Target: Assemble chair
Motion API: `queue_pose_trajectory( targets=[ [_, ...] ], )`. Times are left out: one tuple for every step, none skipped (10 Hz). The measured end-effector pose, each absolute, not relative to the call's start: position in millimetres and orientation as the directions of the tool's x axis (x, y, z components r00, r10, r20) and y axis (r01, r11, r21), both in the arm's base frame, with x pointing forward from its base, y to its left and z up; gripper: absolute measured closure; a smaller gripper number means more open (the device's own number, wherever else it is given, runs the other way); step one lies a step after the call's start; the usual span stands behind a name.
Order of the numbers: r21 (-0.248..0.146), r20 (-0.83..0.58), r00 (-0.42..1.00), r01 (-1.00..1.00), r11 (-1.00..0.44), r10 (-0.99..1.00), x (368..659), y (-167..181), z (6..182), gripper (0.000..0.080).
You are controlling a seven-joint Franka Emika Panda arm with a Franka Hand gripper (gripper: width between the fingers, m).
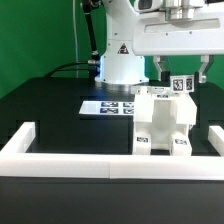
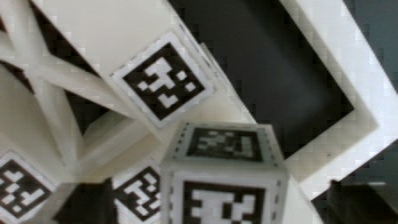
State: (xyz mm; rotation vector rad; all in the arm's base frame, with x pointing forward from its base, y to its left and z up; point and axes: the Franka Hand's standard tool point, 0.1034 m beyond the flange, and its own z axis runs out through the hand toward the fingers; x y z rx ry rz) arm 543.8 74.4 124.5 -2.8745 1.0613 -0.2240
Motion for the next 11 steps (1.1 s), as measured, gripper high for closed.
queue_pose_trajectory(
  targets=[
    [-0.114,0.115,0.764,-0.625,-0.772,-0.635,544.0,77.2,124.9,0.0166],
    [-0.1,0.128,0.825,-0.542,-0.834,-0.551,544.1,79.1,125.5,0.0166],
    [-0.086,0.139,0.873,-0.46,-0.884,-0.468,543.8,81.9,125.8,0.0153],
    [-0.072,0.148,0.914,-0.37,-0.926,-0.377,543.5,83.2,125.6,0.0153],
    [-0.06,0.164,0.943,-0.283,-0.957,-0.289,543.7,82.2,125.3,0.015],
    [-0.048,0.175,0.96,-0.216,-0.975,-0.221,542.9,81.2,124.2,0.015],
    [-0.037,0.176,0.97,-0.162,-0.986,-0.166,542.2,81.4,123.7,0.015],
    [-0.025,0.178,0.979,-0.099,-0.995,-0.102,542.2,81.4,123.7,0.015],
    [-0.019,0.179,0.982,-0.064,-0.998,-0.066,542.2,81.4,123.7,0.015],
    [0.002,0.18,0.983,0.026,-1.0,0.026,542.2,81.5,123.7,0.015],
    [0.019,0.179,0.978,0.102,-0.995,0.104,542.3,80.9,123.6,0.015]
  ],
)
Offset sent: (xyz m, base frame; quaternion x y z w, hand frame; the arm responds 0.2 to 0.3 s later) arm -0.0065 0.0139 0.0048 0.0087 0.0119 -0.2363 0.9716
